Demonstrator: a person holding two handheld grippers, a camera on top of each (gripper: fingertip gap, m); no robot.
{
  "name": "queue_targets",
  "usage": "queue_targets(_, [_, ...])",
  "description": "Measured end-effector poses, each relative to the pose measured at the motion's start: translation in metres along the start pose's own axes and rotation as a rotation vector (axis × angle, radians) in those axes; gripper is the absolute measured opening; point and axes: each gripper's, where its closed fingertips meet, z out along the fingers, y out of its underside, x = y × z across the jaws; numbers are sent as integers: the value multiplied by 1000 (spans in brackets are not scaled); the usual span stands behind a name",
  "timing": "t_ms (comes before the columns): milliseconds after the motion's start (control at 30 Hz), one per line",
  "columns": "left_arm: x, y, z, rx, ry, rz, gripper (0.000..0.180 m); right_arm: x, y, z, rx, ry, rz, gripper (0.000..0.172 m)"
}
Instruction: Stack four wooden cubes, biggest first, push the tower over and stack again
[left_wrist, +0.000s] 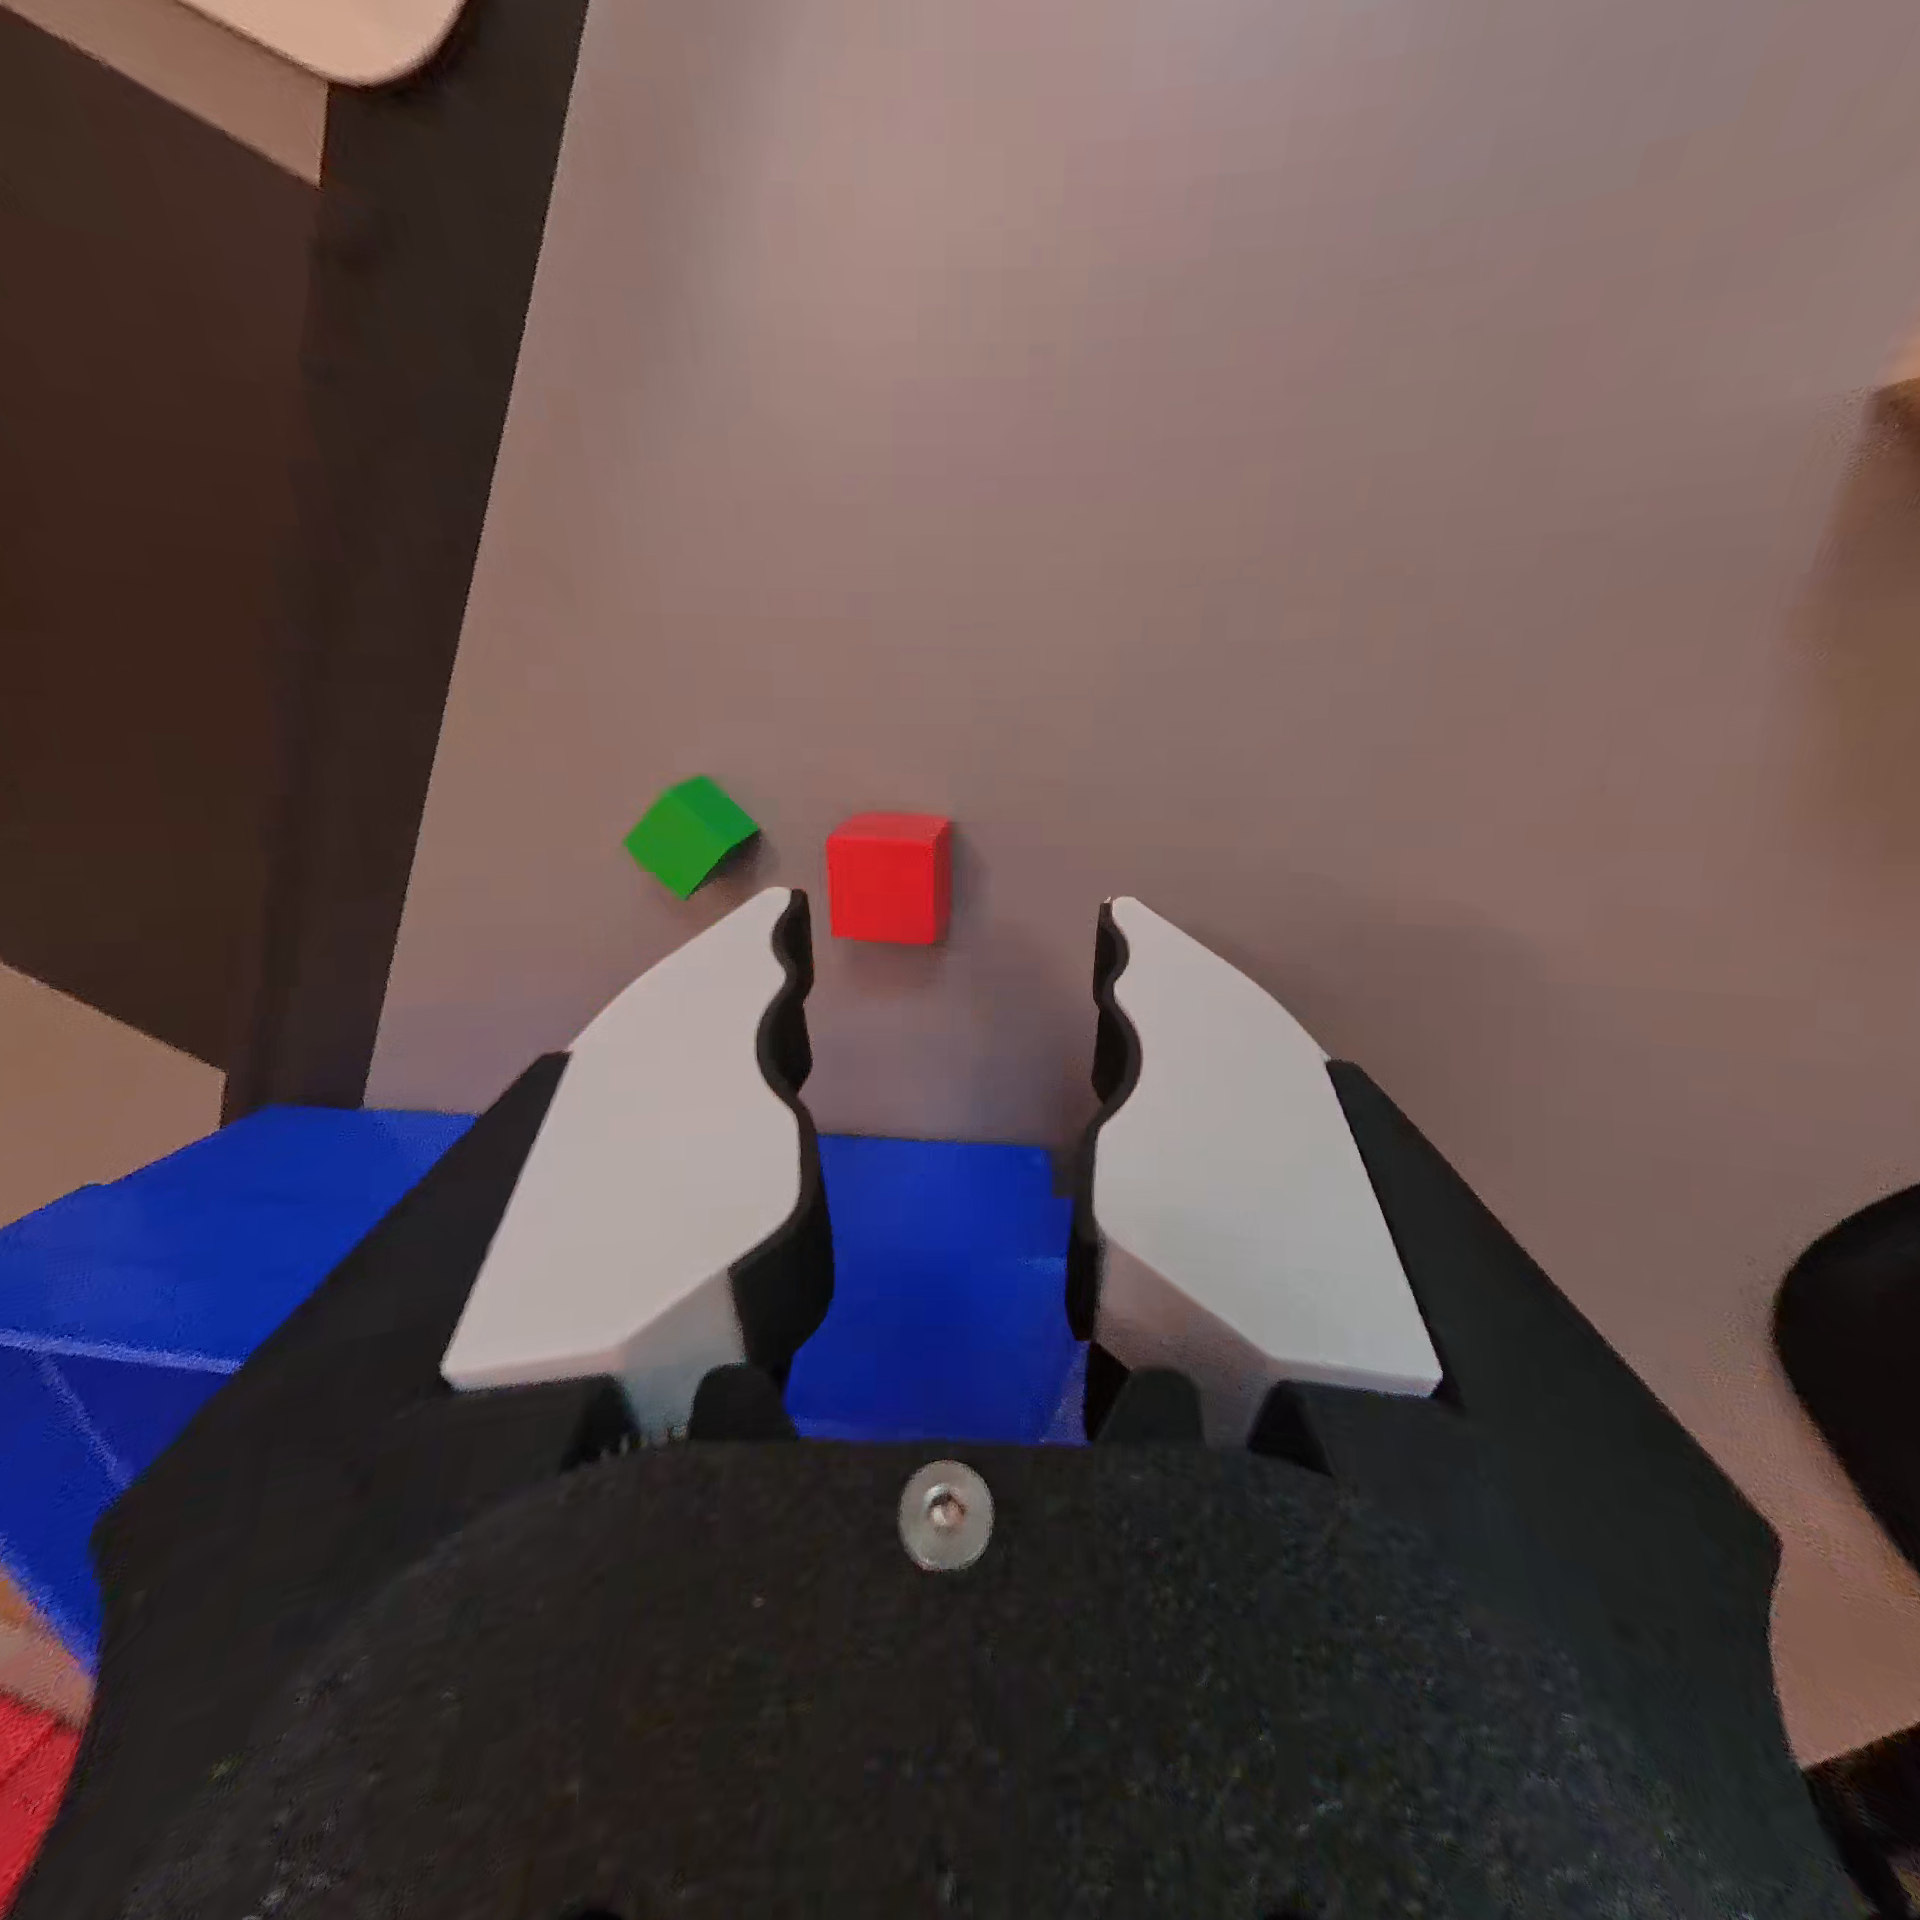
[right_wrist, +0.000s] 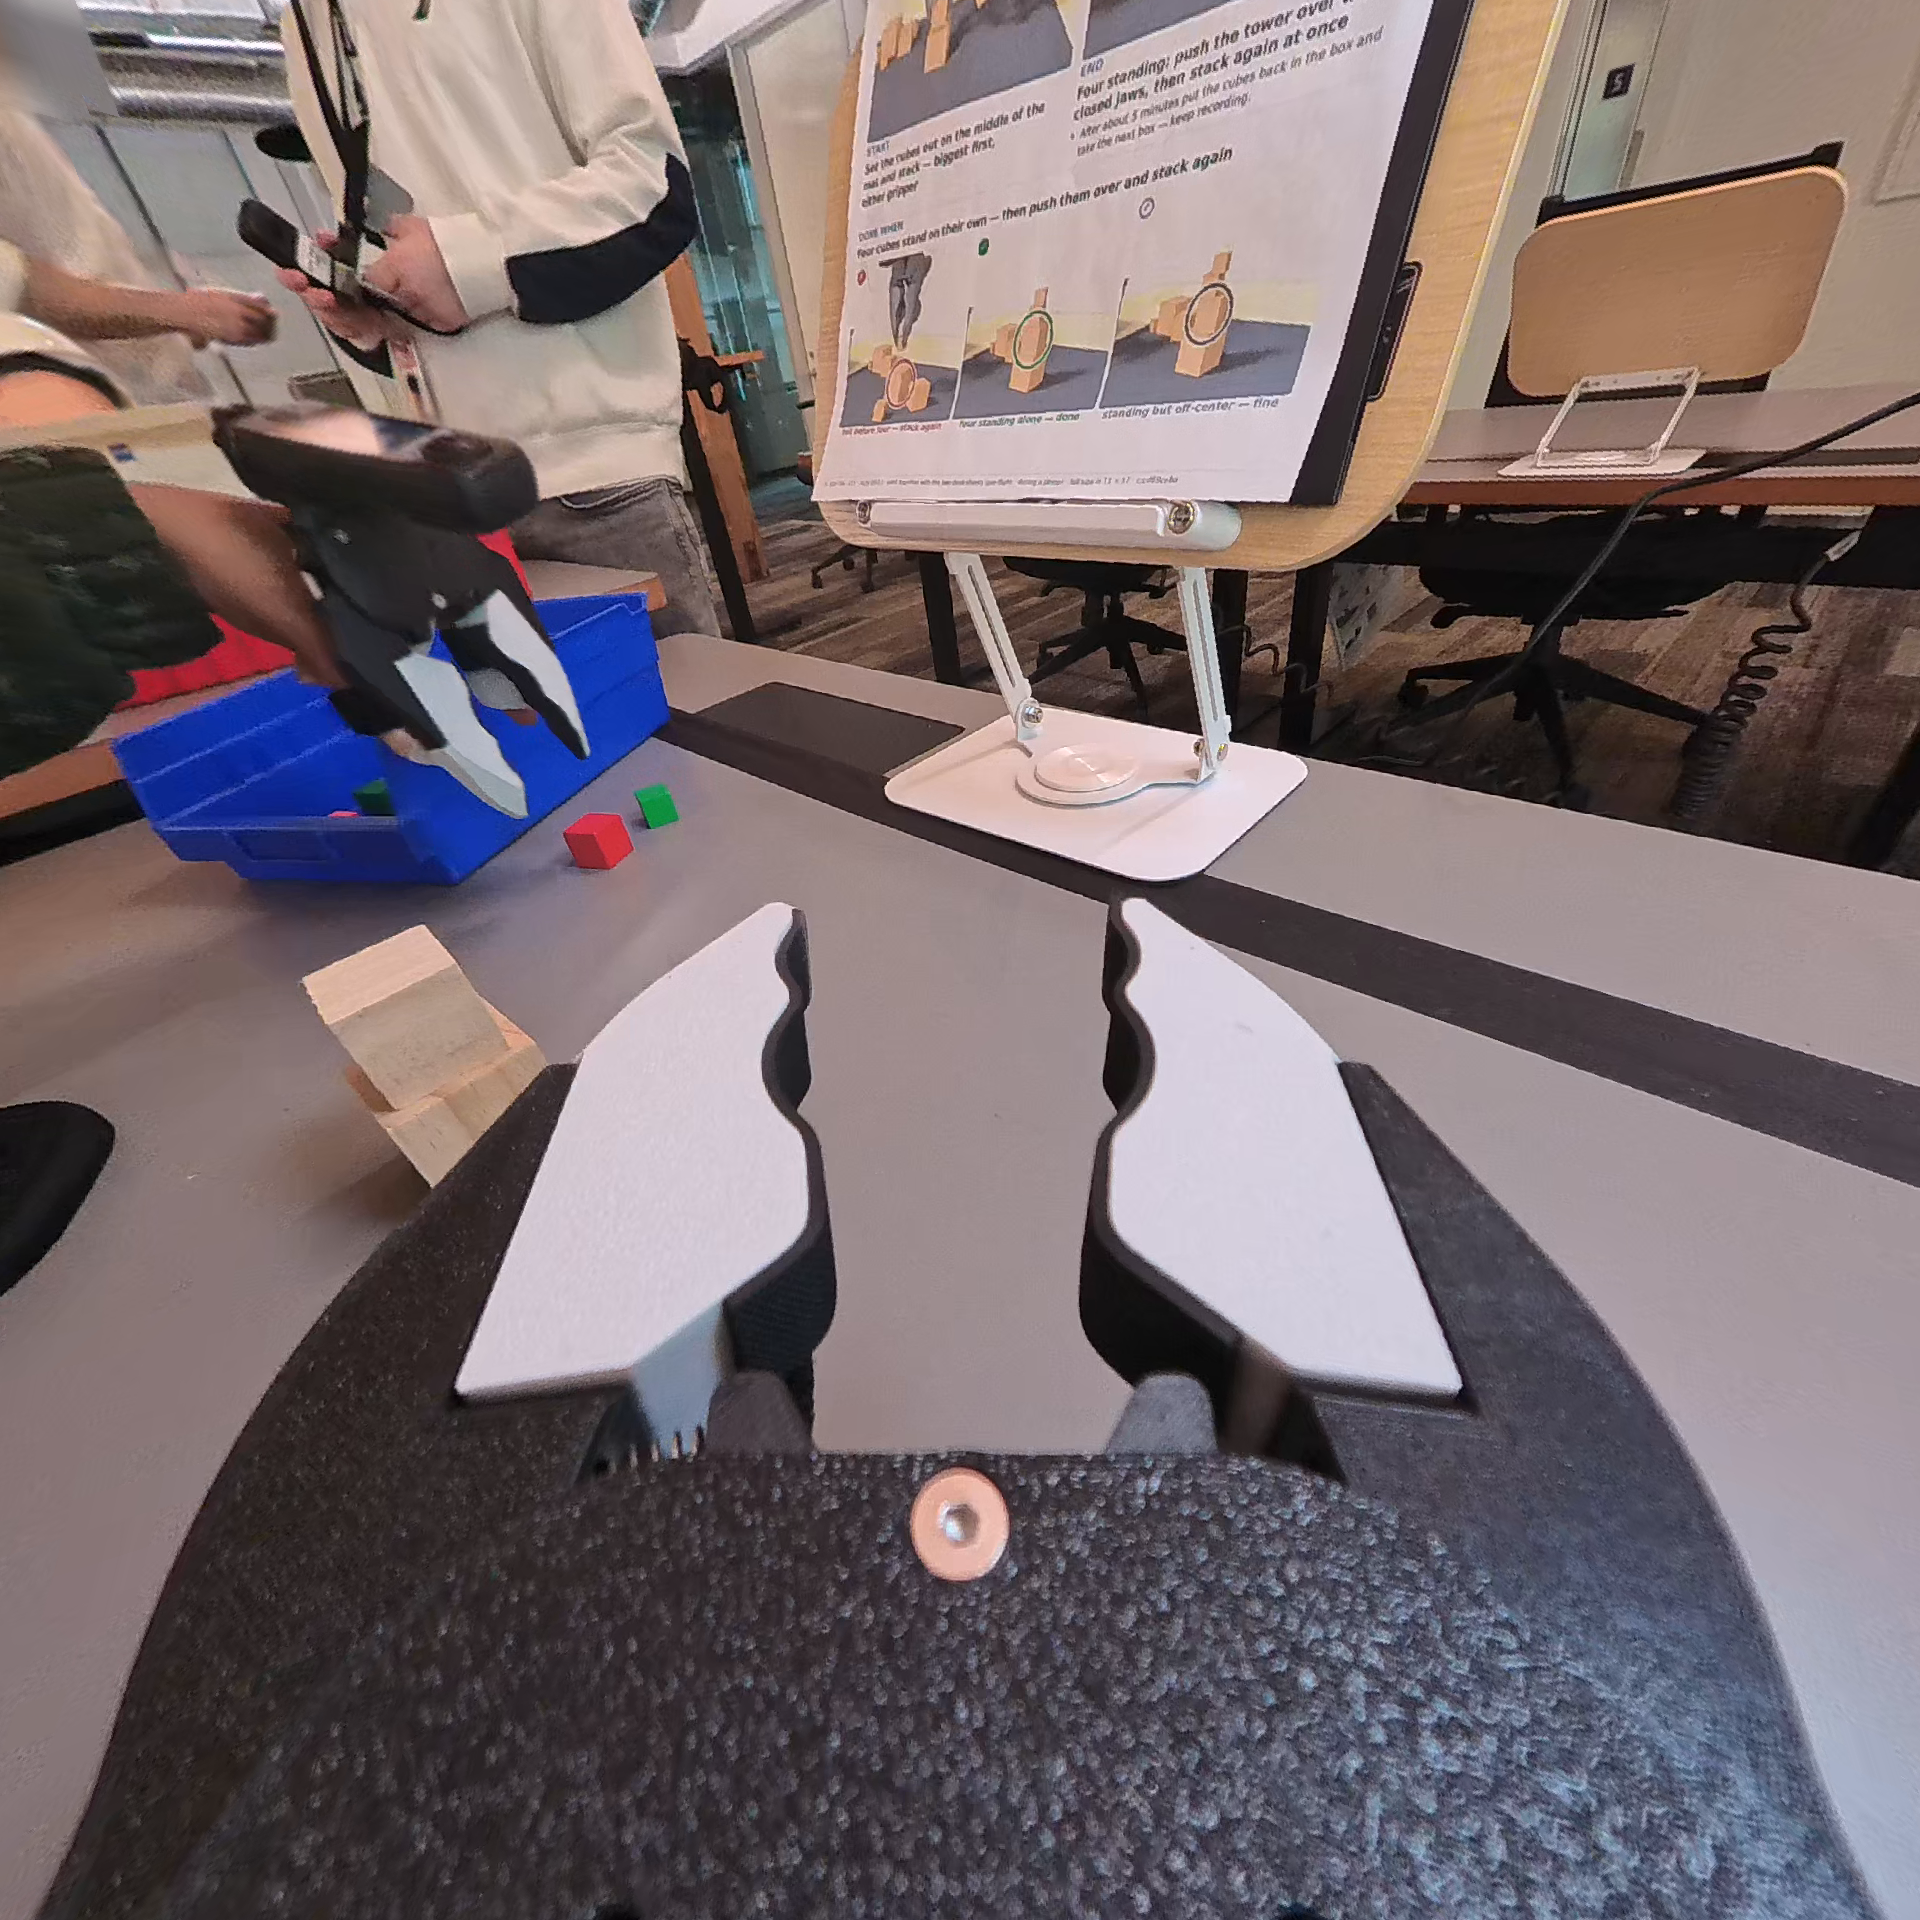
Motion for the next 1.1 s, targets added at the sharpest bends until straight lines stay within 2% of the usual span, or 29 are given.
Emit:
queue_targets(333, [-15,13,36,-205,4,51,49,3,1,-1,-4,5,2,55])
queue_targets(400, [-15,19,42,-255,-3,62,40,4,1,-1,-1,5,6,55])
queue_targets(433, [-15,21,45,-267,-4,69,29,4,1,-1,0,6,6,55])
queue_targets(533, [-11,18,44,-244,16,48,27,4,1,-1,0,5,6,55])
queue_targets(633, [-2,5,29,-180,44,56,27,4,0,-1,1,5,5,54])
queue_targets(767, [32,-32,-14,-65,66,161,26,3,1,-1,-2,3,6,54])
queue_targets(933, [111,-84,-66,52,112,396,27,1,2,1,-5,-1,1,54])
queue_targets(1100, [168,-104,-73,35,130,545,27,0,0,0,5,4,-5,54])
